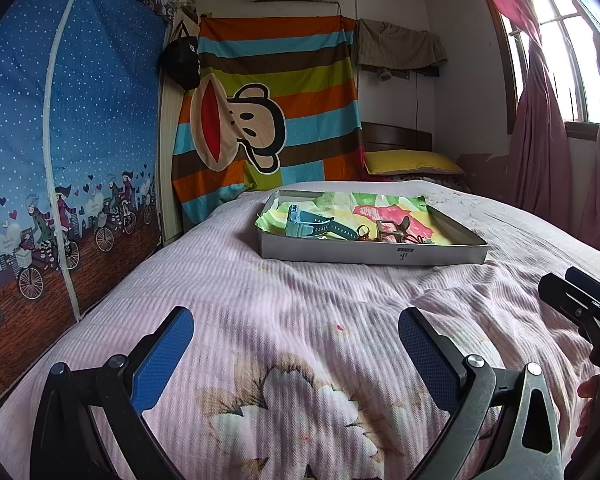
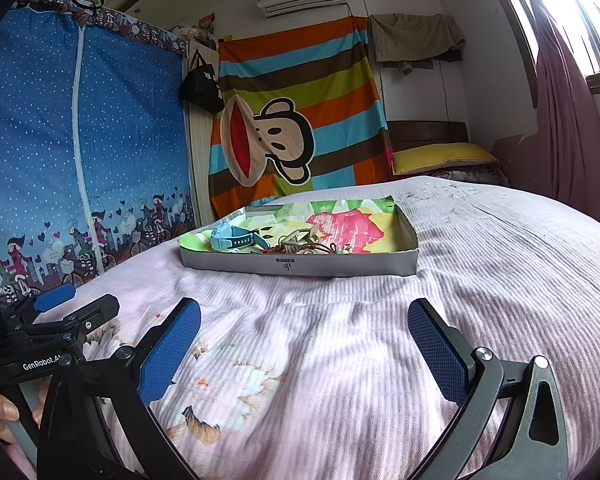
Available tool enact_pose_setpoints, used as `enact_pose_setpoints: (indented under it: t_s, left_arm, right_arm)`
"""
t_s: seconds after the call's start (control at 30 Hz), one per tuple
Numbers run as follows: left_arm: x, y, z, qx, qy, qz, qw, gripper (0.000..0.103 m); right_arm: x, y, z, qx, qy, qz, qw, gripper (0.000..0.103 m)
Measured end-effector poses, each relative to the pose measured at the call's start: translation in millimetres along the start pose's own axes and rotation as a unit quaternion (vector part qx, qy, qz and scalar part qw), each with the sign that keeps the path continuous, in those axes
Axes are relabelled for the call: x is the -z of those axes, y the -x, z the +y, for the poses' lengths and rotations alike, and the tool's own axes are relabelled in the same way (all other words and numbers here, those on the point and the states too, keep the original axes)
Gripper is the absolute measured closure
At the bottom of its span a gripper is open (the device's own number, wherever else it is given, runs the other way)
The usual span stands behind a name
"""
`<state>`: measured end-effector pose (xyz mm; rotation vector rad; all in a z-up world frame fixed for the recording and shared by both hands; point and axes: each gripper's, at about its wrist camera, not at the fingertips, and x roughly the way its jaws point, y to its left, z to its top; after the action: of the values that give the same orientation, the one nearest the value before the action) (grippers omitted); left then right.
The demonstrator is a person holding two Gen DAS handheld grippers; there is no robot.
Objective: Organize jewelry
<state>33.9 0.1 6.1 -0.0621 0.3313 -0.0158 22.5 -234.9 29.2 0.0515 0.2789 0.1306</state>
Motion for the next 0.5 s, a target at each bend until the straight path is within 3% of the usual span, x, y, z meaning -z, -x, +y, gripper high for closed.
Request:
enact_pose_setpoints:
  t_s: [0.5]
  left_arm:
    - [0.0,-0.2,-0.5,0.0,-0.001,0.0,1.0,0.0]
  right_arm:
    - [0.2,-0.3,0.1,0.0,0.0,0.0,1.0,0.001]
